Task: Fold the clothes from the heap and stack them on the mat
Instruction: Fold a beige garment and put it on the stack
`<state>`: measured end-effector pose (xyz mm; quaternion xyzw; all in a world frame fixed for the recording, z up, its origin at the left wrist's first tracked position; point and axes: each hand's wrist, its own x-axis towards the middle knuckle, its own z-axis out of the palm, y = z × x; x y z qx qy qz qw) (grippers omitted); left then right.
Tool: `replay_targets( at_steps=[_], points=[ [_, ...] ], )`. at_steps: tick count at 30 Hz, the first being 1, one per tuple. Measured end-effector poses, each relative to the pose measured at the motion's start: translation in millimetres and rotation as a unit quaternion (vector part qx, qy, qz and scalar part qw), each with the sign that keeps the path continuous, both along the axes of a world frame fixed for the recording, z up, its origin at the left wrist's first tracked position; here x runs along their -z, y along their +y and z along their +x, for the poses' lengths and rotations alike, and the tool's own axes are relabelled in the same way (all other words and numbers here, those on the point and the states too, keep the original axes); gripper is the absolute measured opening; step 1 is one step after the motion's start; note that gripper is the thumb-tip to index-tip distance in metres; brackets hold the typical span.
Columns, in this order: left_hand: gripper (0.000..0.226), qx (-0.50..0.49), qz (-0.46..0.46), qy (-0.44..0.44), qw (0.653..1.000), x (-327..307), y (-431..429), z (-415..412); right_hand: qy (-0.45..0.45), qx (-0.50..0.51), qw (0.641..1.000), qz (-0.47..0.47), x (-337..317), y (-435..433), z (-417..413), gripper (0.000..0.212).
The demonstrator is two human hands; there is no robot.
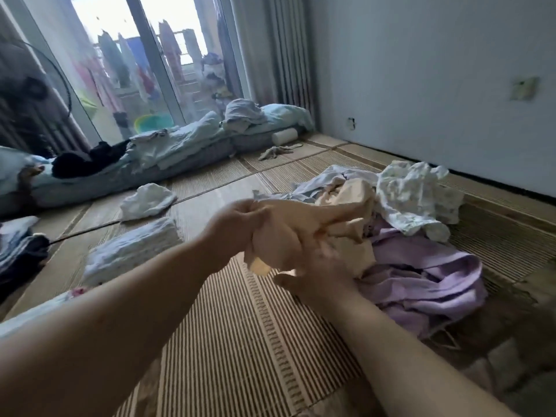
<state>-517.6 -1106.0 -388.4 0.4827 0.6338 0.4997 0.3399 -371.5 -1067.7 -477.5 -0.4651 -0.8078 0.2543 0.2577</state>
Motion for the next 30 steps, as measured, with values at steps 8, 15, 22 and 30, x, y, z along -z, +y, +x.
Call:
replay_targets(
  at_steps=[8, 15, 22, 30],
  points=[
    [0.02, -0.127, 0.061, 0.027, 0.99, -111, -118, -67, 0.202, 0.033, 0.978, 0.039, -71, -46, -19, 0.014],
    [0.03, -0.097, 0.061, 0.267, 0.957, -154, -200, -111, 0.204, -0.065, 0.97, 0.118, -188, -53, -47, 0.026],
    [0.012, -0.065, -0.065, 0.633, 0.768, -162, -241, -126, 0.201, -0.092, 0.975, -0.011, -197, -46, -60, 0.017],
    [0.011, -0.2, 0.046, 0.233, 0.95, -165, -256, -142, 0.124, -0.152, 0.972, -0.128, -179, -75, -53, 0.019]
  ],
)
